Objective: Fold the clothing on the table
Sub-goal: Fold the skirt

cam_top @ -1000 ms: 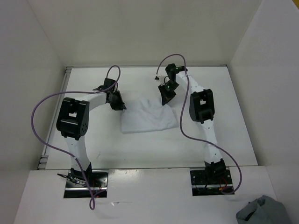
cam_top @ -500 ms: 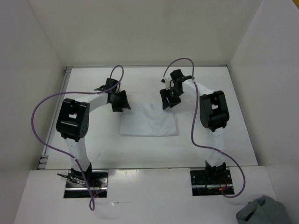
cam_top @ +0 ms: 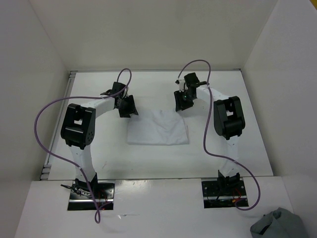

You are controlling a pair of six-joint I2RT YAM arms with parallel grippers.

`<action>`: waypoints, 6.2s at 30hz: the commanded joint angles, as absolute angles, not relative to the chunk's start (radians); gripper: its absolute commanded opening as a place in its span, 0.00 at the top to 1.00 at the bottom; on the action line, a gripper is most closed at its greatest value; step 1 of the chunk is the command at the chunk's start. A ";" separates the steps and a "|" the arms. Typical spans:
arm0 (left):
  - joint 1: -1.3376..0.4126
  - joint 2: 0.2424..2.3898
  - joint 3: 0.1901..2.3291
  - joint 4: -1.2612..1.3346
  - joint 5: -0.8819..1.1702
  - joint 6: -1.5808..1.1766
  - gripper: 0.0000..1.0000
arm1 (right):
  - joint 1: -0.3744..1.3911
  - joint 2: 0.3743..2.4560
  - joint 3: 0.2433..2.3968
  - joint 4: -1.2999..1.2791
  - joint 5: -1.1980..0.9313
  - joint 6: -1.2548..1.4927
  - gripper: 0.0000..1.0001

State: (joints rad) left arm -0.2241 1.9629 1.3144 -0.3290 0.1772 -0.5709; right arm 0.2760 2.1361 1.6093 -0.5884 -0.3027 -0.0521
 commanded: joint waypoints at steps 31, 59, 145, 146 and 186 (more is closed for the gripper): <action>-0.271 1.513 1.218 -0.316 0.133 -0.505 1.00 | 0.249 1.535 1.344 -0.594 -0.364 -0.109 1.00; -0.492 1.371 1.078 -0.632 0.120 -0.595 0.93 | 0.249 1.270 1.151 -0.927 -0.333 -0.289 1.00; -0.500 1.594 0.959 -0.165 0.259 -0.572 0.73 | 0.250 2.014 1.193 -0.568 -0.815 -0.140 1.00; -0.500 1.642 0.985 -0.184 0.233 -0.572 0.73 | 0.250 2.051 1.204 -0.555 -0.796 -0.130 1.00; -0.410 1.483 0.996 -0.129 -0.159 -0.662 0.70 | 0.158 2.125 1.193 -0.520 -0.661 -0.097 1.00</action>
